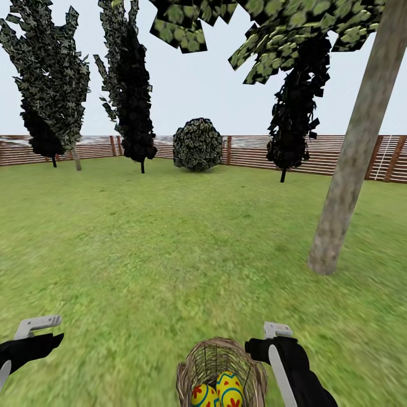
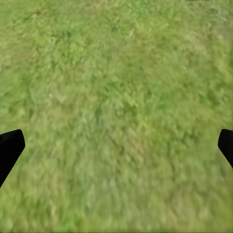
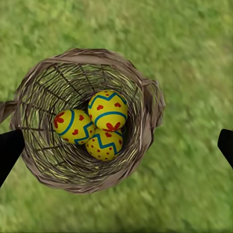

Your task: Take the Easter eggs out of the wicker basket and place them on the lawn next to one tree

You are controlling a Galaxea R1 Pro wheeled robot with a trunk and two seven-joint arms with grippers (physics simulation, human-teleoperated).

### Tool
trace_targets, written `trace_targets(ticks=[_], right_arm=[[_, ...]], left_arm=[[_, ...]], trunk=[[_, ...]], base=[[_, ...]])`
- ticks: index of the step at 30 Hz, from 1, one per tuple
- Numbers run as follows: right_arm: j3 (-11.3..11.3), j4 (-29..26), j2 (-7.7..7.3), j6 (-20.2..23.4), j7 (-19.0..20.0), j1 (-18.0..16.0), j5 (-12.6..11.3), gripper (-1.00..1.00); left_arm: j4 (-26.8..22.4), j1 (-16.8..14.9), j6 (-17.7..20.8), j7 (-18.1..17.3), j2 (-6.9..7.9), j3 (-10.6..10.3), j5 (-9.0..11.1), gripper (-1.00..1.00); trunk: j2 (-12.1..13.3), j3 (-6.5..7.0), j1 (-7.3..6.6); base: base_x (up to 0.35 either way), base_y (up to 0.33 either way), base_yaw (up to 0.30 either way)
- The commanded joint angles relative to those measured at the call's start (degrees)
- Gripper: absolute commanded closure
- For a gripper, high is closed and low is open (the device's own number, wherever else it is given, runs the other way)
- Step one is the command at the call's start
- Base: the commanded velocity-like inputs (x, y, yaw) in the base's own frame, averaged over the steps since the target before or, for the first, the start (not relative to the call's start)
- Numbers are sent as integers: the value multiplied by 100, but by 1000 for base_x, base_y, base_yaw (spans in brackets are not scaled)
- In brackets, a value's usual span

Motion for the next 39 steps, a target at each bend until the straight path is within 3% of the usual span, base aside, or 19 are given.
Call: trace_targets(ticks=[1,12,23,29,39], right_arm=[[-6,-6,3,16,-48,-4,-60,-100],[-16,25,-1,16,-48,-4,-60,-100],[-27,43,-5,16,-48,-4,-60,-100],[-197,46,-6,16,-43,-4,-60,-100],[-258,52,-6,16,-40,-4,-60,-100]], left_arm=[[1,-5,18,-6,2,7,34,-100],[10,-5,-3,-3,3,2,34,-100],[105,-5,-62,1,6,-138,34,-100],[186,-5,-187,14,6,-181,27,-100],[260,-5,-221,26,6,-226,26,-100]], trunk=[[-46,-25,23],[-487,-223,264],[-928,-420,506],[-1169,-528,638],[-1570,-708,857]], base=[[0,0,0],[0,0,0],[0,0,0],[0,0,0],[0,0,0]])
